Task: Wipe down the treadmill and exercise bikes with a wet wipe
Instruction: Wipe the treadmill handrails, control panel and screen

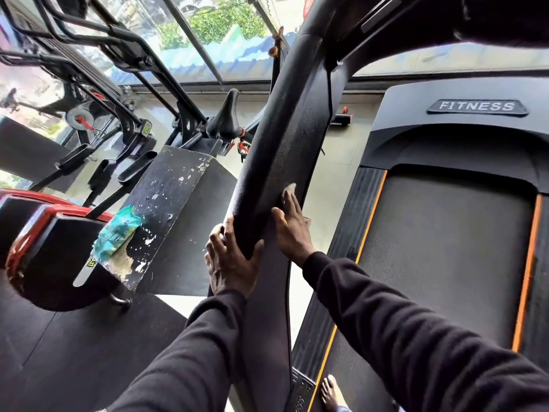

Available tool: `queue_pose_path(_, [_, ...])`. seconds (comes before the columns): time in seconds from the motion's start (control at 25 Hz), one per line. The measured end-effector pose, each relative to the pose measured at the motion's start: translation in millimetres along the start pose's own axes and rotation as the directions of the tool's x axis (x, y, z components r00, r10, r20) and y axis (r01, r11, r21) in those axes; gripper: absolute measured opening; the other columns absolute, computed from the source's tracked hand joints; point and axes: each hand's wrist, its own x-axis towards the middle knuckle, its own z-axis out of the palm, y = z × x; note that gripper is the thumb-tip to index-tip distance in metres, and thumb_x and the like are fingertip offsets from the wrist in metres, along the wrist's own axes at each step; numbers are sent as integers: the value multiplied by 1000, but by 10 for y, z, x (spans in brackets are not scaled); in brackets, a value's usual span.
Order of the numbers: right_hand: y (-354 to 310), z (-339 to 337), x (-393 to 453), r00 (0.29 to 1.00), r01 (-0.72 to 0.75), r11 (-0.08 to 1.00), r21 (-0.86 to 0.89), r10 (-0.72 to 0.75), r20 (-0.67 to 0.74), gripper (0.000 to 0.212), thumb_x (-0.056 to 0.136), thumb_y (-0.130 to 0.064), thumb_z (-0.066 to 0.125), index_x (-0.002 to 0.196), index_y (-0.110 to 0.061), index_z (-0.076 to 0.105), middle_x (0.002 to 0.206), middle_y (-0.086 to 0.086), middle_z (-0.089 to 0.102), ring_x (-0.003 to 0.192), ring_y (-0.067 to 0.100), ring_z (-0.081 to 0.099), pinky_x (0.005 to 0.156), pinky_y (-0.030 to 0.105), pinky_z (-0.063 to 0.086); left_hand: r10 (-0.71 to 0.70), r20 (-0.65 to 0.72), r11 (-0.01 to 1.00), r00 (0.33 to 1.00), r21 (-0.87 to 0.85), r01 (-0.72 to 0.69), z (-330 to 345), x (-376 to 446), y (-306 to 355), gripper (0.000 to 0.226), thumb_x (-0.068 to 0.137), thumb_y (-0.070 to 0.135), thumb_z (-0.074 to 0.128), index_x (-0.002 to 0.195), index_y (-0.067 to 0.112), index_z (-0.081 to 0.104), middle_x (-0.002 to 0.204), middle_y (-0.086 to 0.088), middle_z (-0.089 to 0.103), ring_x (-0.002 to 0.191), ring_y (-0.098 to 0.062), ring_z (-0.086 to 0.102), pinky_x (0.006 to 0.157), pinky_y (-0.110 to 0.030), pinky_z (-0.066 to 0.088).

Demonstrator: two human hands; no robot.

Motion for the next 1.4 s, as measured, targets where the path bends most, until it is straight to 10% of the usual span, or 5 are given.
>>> queue_pose_path(0.4, [123,-198,117,997,29,998,50,-32,71,52,103,-23,33,152,-10,23,162,1,12,149,12,12,122,40,13,66,64,997,996,-39,-64,-38,887,785,76,89,47,60,152,20,27,143,-14,37,127,-36,39,104,-51,34])
queue_pose_path(0.56, [50,-174,160,979,204,972,114,-205,-7,61,97,-32,31,153,-10,20,161,-3,9,149,7,9,118,15,5,61,51,998,997,-13,-61,-15,893,797,77,88,46,61,152,19,27,139,-14,41,123,-36,43,100,-50,35])
queue_pose_path(0.72, [126,-220,286,997,-45,997,68,40,72,55,105,-27,30,155,-10,14,162,-2,4,149,10,5,88,-10,-12,80,14,997,997,3,-80,-15,886,800,77,88,48,60,151,18,29,139,-14,42,122,-36,44,100,-50,36])
queue_pose_path(1.0, [253,-263,429,999,22,998,57,-25,39,54,103,-16,36,153,-8,17,161,3,11,150,18,12,121,28,13,39,13,999,999,8,-39,-2,898,811,75,88,50,58,150,20,29,140,-13,41,126,-33,42,103,-51,34])
queue_pose_path(1.4, [249,-352,487,1000,-1,1000,-3,1,30,55,103,-16,41,153,-8,20,158,-3,17,146,10,13,120,26,13,31,15,999,999,24,-31,5,895,821,76,87,51,58,150,20,28,140,-13,42,125,-34,44,103,-51,36])
